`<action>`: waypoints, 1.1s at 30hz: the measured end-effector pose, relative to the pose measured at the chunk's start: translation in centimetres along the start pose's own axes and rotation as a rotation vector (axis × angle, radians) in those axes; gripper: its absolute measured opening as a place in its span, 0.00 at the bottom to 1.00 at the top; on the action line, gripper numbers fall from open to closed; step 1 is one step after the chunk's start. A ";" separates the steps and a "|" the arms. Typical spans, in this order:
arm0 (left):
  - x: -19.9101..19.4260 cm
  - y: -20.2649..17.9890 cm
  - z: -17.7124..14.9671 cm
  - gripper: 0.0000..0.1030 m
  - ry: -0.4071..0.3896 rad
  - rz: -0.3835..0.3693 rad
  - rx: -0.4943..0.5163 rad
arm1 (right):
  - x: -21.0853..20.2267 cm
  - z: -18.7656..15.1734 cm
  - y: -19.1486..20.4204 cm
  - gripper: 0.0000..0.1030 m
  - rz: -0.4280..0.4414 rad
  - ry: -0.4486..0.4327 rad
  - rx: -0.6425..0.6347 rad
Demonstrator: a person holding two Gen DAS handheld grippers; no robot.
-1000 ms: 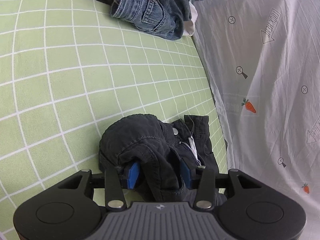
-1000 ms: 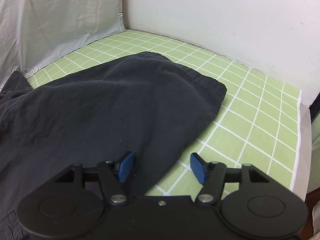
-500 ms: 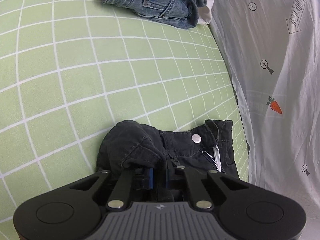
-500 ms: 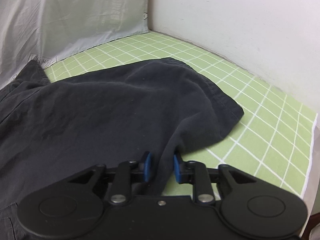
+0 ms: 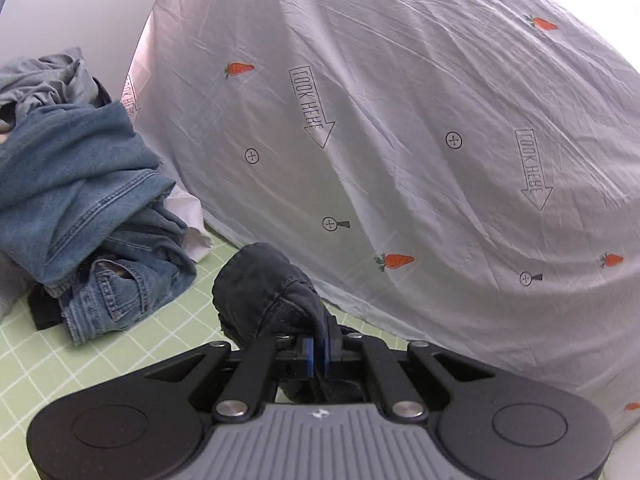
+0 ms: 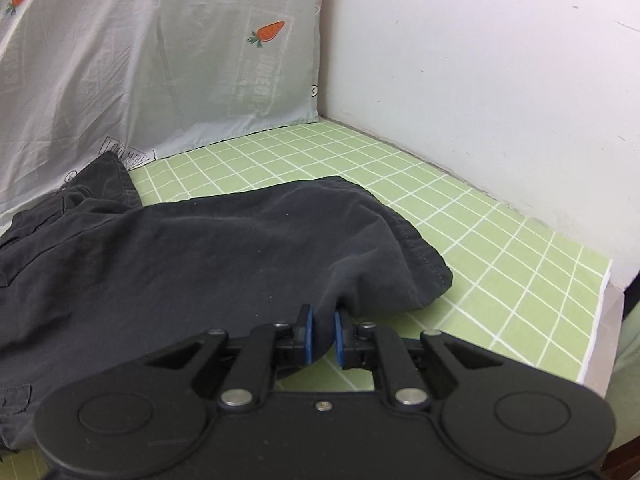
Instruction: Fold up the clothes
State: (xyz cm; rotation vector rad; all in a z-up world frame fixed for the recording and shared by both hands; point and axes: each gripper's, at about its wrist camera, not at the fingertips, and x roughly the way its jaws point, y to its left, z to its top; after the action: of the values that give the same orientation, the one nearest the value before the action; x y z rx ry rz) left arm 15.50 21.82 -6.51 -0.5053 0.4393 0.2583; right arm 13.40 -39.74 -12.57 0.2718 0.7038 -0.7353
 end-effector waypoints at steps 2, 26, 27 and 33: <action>-1.3 2.1 -2.2 0.05 0.044 0.055 0.002 | -0.7 -1.5 -0.6 0.11 -0.012 0.015 -0.011; -3.6 11.5 -12.6 0.06 0.340 0.327 0.010 | -2.1 -7.4 -3.3 0.17 -0.026 0.161 -0.120; -3.5 11.6 -12.7 0.06 0.347 0.327 0.002 | -2.1 -7.4 -3.4 0.18 -0.023 0.163 -0.116; -3.2 10.8 -13.0 0.07 0.347 0.349 0.052 | -1.9 -7.4 -5.5 0.57 0.045 0.195 0.040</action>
State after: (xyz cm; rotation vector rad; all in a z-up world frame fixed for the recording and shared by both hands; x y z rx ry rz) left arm 4.58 23.79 -19.64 -0.4209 0.8728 0.4967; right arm 4.96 -39.33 -16.77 0.3979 0.8656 -0.6865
